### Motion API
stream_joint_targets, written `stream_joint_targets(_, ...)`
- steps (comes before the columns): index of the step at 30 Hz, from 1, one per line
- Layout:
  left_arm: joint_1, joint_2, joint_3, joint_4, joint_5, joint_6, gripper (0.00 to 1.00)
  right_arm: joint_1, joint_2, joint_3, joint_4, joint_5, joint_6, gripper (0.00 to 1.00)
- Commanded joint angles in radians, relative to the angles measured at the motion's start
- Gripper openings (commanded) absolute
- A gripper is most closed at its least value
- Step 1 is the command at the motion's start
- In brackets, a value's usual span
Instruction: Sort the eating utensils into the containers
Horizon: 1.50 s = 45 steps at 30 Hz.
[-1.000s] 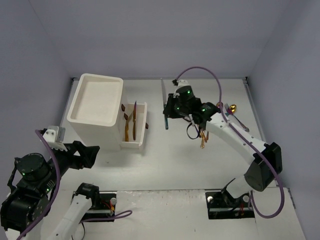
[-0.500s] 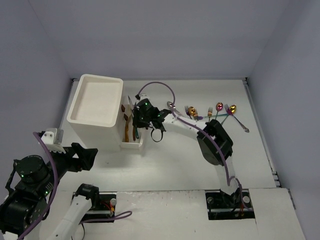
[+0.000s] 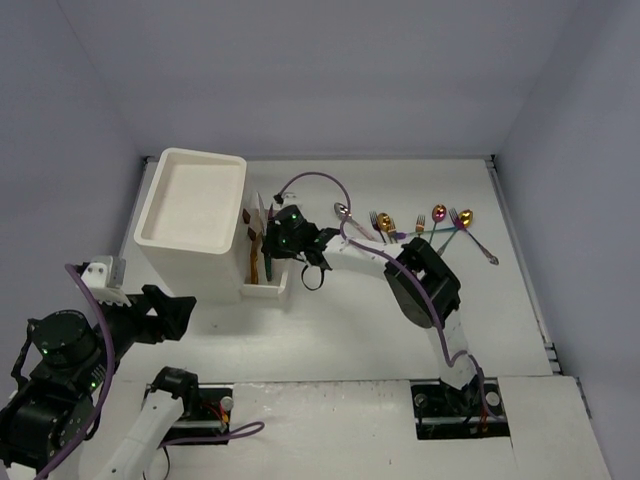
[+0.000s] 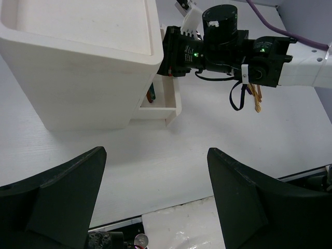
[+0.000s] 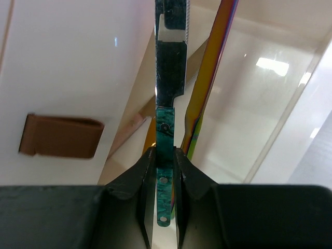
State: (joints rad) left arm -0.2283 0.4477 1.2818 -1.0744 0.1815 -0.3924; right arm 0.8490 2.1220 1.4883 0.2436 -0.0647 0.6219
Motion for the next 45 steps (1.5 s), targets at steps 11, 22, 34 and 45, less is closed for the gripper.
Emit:
stream_joint_targets(11,-0.002,0.021,0.010,0.032,0.015,-0.026,0.76,0.004,-0.216,-0.016,-0.091,0.116,-0.109,0.54)
stream_joint_targets(22,-0.002,0.023,0.006,0.030,0.021,-0.026,0.76,-0.075,-0.094,0.107,-0.104,0.118,-0.151,0.37)
stream_joint_targets(34,-0.002,0.025,-0.001,0.031,0.026,-0.028,0.76,-0.091,0.101,0.308,-0.104,0.018,-0.123,0.34)
stream_joint_targets(45,-0.002,0.025,0.003,0.031,0.022,-0.025,0.76,-0.071,0.131,0.323,-0.104,-0.047,-0.057,0.00)
